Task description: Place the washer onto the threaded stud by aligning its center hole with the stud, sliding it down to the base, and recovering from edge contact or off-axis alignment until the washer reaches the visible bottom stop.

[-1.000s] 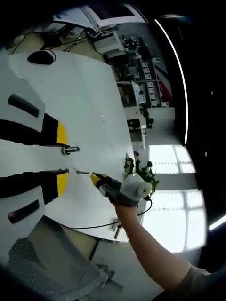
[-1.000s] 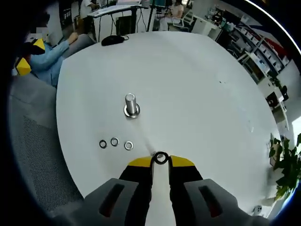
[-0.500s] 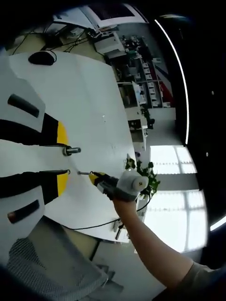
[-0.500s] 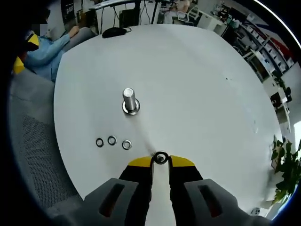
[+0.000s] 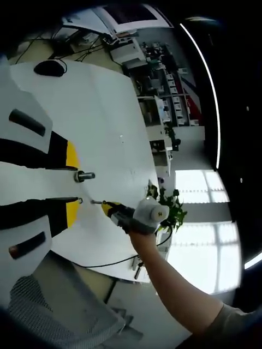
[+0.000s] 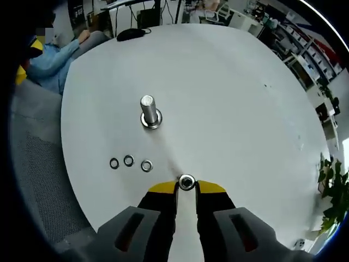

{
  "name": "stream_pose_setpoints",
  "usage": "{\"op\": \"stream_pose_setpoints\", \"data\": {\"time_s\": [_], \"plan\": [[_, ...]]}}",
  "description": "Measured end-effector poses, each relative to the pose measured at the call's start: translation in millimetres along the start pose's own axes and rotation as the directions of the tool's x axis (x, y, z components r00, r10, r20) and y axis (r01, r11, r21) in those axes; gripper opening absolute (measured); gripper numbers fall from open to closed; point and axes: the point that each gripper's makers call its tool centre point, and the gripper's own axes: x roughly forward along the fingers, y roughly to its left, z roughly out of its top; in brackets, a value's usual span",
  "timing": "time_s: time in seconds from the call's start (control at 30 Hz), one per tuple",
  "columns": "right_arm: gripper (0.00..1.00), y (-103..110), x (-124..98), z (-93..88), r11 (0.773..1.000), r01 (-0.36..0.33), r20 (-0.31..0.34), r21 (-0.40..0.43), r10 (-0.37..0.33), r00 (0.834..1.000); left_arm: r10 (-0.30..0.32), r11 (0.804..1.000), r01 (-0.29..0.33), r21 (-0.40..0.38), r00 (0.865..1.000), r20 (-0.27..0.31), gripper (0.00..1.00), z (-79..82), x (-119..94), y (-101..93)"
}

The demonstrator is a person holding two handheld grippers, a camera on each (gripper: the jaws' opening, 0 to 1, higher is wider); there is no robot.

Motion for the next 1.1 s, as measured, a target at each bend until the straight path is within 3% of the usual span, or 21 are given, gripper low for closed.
{"op": "stream_pose_setpoints", "data": {"time_s": [0.6, 0.73, 1.1], "plan": [[0.18, 1.5, 2.0, -3.5, 1.0, -0.005, 0.005, -0.002, 0.005, 1.0, 0.011, 1.0, -0.011, -0.001, 1.0, 0.0, 0.18, -0.4, 0.1, 2.6], [0.19, 1.9, 2.2, -7.9, 1.0, 0.0, -0.005, -0.017, 0.0, 1.0, 0.016, 1.0, -0.016, 0.001, 1.0, -0.001, 0.18, -0.5, -0.3, 3.3], [0.19, 16.7, 5.5, -23.7, 0.999, -0.016, -0.014, 0.037, 0.016, 1.0, 0.025, 1.0, -0.025, 0.003, 1.0, 0.01, 0.18, 1.8, -1.8, 4.2]]}}
